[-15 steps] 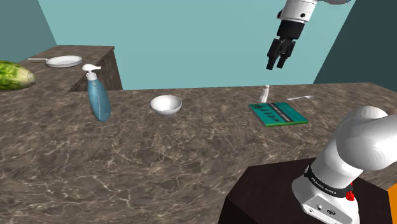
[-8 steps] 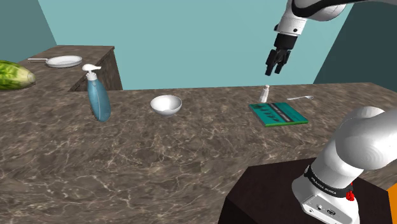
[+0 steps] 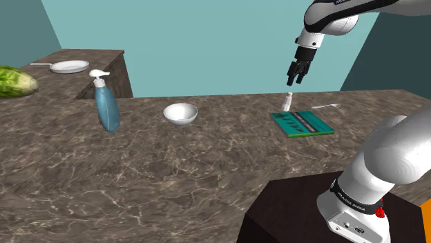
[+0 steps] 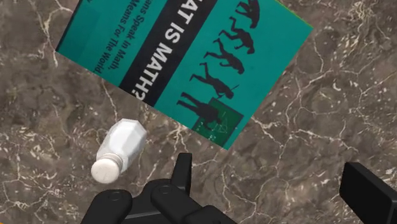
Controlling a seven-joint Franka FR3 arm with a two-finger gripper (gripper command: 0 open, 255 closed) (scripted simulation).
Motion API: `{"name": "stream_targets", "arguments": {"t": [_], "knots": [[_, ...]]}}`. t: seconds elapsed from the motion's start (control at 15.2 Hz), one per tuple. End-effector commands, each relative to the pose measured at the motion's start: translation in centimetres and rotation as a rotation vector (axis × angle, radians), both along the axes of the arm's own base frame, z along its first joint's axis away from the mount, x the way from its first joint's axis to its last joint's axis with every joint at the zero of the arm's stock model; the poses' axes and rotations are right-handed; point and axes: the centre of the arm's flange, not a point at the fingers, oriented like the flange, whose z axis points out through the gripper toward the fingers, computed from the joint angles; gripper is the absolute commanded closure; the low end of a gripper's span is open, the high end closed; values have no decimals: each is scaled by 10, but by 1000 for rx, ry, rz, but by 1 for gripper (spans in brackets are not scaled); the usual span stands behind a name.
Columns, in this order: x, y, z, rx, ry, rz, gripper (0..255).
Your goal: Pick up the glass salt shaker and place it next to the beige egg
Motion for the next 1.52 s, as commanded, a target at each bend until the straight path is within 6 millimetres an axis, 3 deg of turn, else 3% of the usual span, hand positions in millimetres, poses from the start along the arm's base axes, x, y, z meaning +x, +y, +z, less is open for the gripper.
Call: {"name": "stream_targets", "arguments": {"t": [0.0,0.66,1.12,1.45], "knots": [[6,-26,-14,-4,4,0,0],[35,-134,-76,-10,19,-5,0],[34,-130,-113,-10,19,-5,0],[34,-130,-116,-10,19,-5,0]]}}
